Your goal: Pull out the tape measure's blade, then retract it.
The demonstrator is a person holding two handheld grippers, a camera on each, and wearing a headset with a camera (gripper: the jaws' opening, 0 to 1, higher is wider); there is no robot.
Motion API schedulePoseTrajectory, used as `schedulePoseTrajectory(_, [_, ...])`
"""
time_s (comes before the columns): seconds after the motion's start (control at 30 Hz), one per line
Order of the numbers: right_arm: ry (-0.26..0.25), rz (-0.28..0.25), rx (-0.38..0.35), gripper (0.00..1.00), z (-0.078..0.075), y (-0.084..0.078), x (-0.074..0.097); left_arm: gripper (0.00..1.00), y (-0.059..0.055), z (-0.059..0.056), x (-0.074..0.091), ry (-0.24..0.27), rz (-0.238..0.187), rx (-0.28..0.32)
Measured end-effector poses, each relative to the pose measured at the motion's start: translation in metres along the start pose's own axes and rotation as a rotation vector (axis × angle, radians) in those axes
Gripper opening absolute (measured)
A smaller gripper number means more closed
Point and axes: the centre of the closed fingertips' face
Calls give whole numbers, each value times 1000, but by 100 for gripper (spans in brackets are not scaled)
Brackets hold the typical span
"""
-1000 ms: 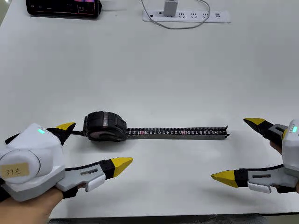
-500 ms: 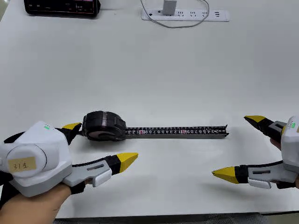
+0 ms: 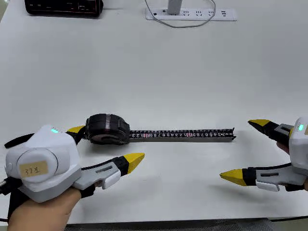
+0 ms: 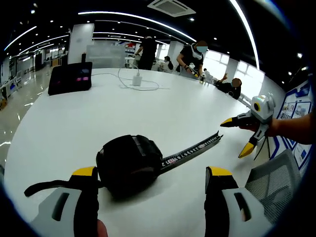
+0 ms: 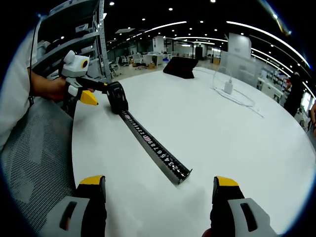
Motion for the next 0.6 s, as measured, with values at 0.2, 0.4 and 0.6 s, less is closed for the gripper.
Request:
schedulePoseTrajectory(0.2, [9, 13, 29, 83, -3, 1, 0, 84, 2, 2, -3, 45, -10, 24])
schedulePoseTrajectory(0.4, [19, 29, 53, 79, -5, 2, -1, 81, 3, 8, -7, 77, -10, 46])
schedulePoseTrajectory(0.6, [19, 33, 81, 74, -10, 5, -2, 77, 3, 13, -11, 111, -24, 64])
Point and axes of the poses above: the centre of the closed fingertips' face, and the gripper's own axes: x roughly backward along the fingers, z roughly to its left, y roughly out of its top
